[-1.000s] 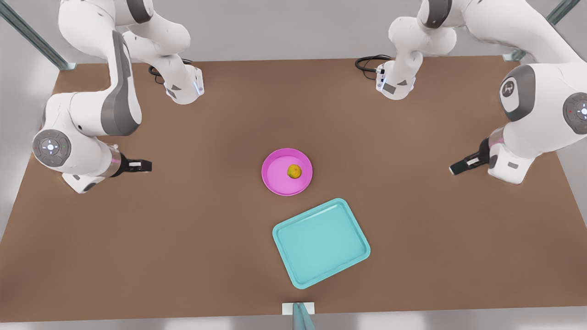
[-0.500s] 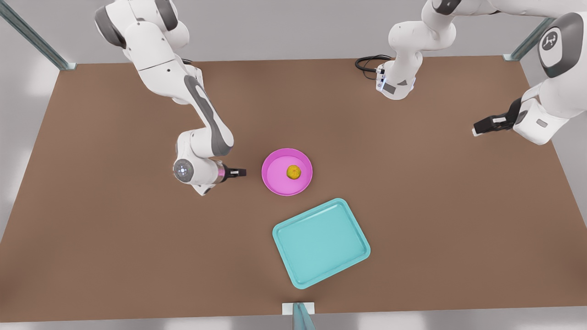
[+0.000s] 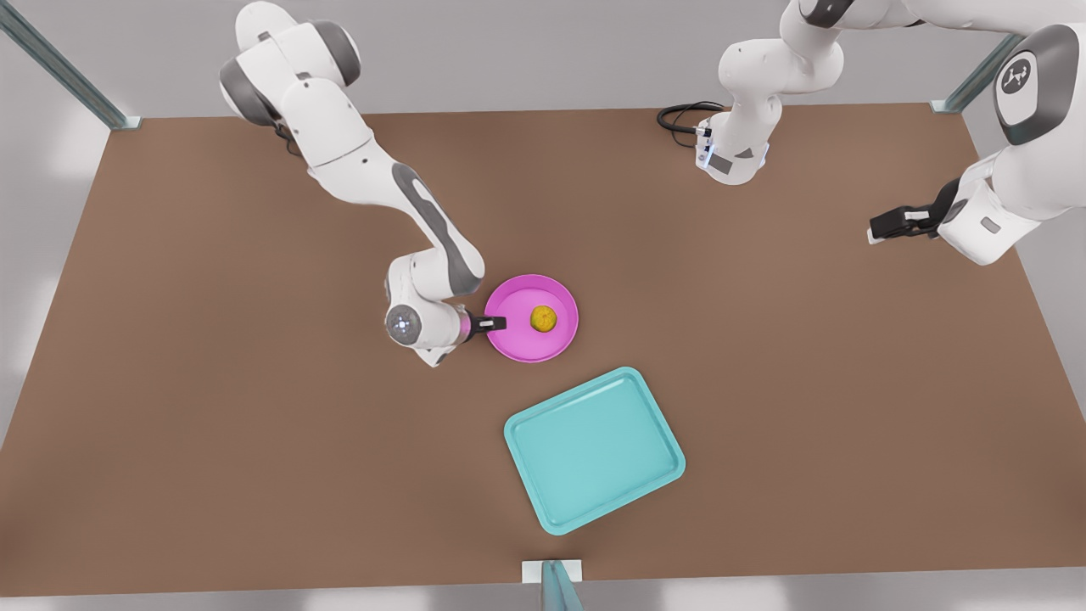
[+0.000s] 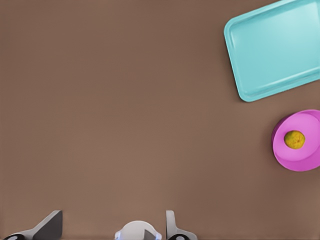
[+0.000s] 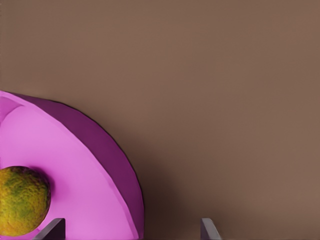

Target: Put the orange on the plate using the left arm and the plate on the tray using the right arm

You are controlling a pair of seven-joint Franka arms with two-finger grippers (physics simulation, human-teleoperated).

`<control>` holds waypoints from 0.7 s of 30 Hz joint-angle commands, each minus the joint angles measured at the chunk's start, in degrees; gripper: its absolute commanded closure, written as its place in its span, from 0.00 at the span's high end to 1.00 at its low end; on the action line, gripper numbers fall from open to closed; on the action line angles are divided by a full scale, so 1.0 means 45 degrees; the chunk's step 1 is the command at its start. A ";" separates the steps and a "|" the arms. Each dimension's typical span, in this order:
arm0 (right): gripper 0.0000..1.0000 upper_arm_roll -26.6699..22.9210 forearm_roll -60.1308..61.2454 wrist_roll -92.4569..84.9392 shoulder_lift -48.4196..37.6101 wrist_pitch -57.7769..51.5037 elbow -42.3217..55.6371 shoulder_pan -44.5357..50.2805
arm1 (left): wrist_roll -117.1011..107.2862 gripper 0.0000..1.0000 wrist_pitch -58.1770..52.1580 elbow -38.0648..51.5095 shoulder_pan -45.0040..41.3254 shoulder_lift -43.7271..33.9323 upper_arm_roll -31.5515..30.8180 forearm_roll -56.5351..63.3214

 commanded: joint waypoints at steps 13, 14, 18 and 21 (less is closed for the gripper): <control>0.39 0.0156 0.0031 -0.0206 0.0540 -0.0165 0.0518 0.0032 | 0.1724 1.00 0.0406 0.0011 0.0000 -0.0035 0.0135 0.0088; 0.35 0.0156 0.0031 -0.0284 0.0579 -0.0185 0.0537 0.0032 | 0.1724 1.00 0.0406 0.0011 0.0000 -0.0035 0.0135 0.0088; 0.26 0.0156 0.0031 -0.0440 0.0716 -0.0185 0.0635 0.0032 | 0.1724 1.00 0.0406 0.0011 0.0000 -0.0035 0.0135 0.0088; 0.21 0.0156 0.0031 -0.0597 0.0696 -0.0204 0.0635 0.0032 | 0.1724 1.00 0.0406 -0.0008 0.0000 -0.0035 0.0135 0.0088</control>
